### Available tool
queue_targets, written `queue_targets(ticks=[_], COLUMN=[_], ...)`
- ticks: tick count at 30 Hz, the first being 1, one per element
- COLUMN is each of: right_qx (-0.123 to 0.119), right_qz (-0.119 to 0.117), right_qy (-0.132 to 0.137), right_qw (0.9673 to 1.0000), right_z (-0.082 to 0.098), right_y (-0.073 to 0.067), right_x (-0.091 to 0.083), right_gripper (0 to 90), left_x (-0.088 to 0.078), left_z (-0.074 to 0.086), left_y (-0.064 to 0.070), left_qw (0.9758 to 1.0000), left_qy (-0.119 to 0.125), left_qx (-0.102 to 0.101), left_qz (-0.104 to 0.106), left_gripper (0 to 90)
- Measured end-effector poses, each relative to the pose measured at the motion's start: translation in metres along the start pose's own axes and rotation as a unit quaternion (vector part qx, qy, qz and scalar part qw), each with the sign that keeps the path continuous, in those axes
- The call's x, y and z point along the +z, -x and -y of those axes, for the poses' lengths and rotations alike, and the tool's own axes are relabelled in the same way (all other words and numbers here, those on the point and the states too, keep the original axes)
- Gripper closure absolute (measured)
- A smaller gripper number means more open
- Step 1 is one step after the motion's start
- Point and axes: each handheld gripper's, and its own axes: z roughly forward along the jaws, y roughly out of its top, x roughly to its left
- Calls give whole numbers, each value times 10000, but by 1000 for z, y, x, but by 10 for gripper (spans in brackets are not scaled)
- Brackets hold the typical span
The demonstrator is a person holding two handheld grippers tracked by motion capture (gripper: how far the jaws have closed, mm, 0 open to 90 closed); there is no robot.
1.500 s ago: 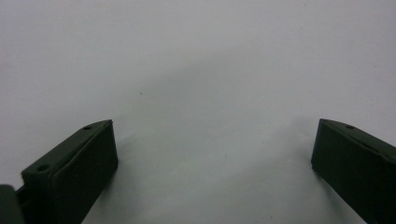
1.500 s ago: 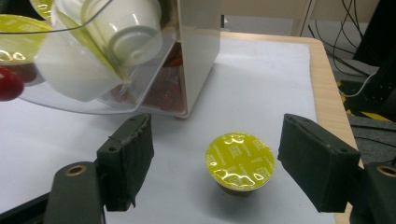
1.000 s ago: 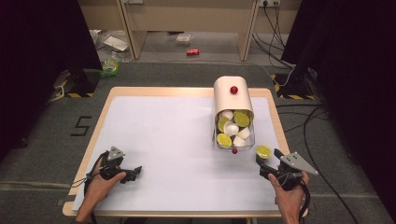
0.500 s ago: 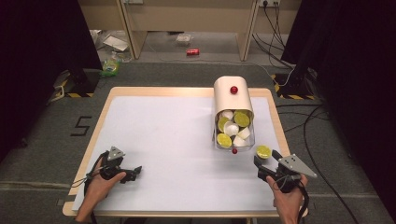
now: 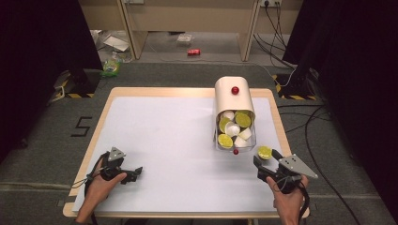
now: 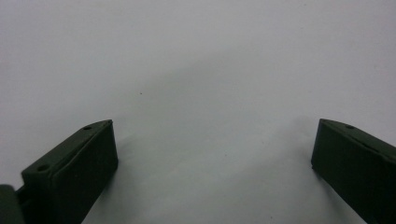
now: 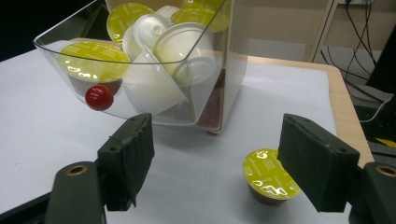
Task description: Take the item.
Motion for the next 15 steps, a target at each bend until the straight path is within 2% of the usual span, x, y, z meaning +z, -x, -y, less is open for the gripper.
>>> queue_targets(ticks=[10,15], right_qx=[-68,-90], right_qz=[-59,-53], right_qy=[22,57], right_qw=[10000,9999], right_z=[-2,-3], right_y=[-8,-7], right_x=[1,1], right_gripper=[281,282], left_x=[0,0], left_z=[0,0], left_y=[0,0], left_qw=[10000,10000], left_qy=[-1,-1], left_qx=[-1,0], left_qz=[0,-2], left_gripper=[0,0])
